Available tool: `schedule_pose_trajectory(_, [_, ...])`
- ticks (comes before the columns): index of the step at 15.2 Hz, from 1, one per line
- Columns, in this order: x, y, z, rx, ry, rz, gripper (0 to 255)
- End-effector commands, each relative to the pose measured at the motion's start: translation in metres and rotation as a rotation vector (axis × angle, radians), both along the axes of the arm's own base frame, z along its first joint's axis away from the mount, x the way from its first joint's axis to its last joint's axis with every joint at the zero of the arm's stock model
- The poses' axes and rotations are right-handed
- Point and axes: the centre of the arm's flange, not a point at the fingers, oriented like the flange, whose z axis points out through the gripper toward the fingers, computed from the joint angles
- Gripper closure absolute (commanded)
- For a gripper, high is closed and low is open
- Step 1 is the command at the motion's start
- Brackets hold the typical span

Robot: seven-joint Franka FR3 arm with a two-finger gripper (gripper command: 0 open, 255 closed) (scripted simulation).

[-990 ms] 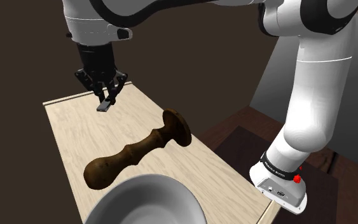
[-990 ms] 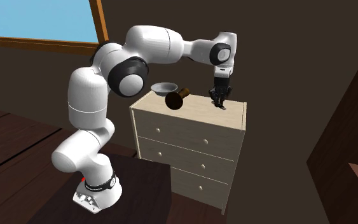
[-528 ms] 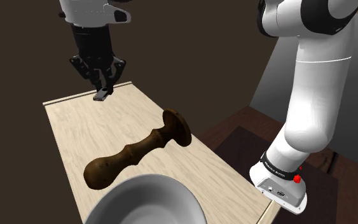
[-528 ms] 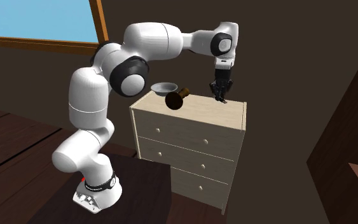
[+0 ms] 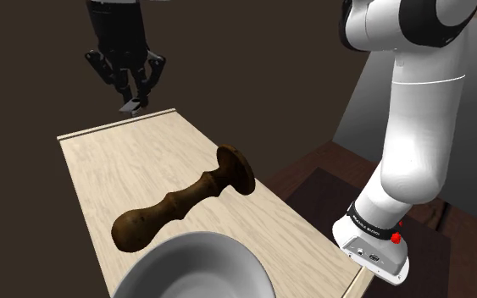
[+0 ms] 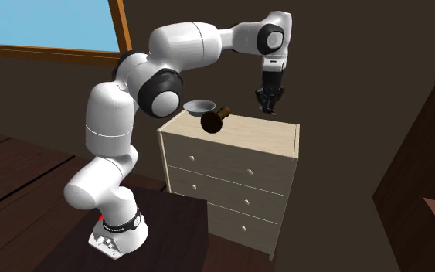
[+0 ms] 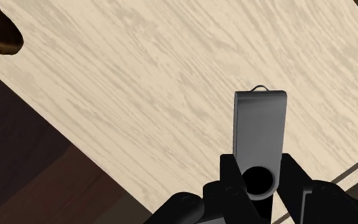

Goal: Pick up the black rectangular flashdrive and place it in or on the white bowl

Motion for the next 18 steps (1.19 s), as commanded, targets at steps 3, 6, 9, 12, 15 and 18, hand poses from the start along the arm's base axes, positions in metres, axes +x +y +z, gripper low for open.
schedule_pose_trajectory(3, [-0.024, 0.009, 0.009, 0.0, 0.0, 0.0, 255])
schedule_pose_trajectory(6, [-0.061, 0.022, 0.009, 0.0, 0.0, 0.0, 255])
schedule_pose_trajectory(9, [-0.099, 0.035, 0.009, 0.0, 0.0, 0.0, 255])
schedule_pose_trajectory(12, [-0.136, 0.049, 0.01, 0.0, 0.0, 0.0, 255])
schedule_pose_trajectory(15, [-0.173, 0.062, 0.01, 0.0, 0.0, 0.0, 255])
schedule_pose_trajectory(18, [-0.21, 0.076, 0.01, 0.0, 0.0, 0.0, 255])
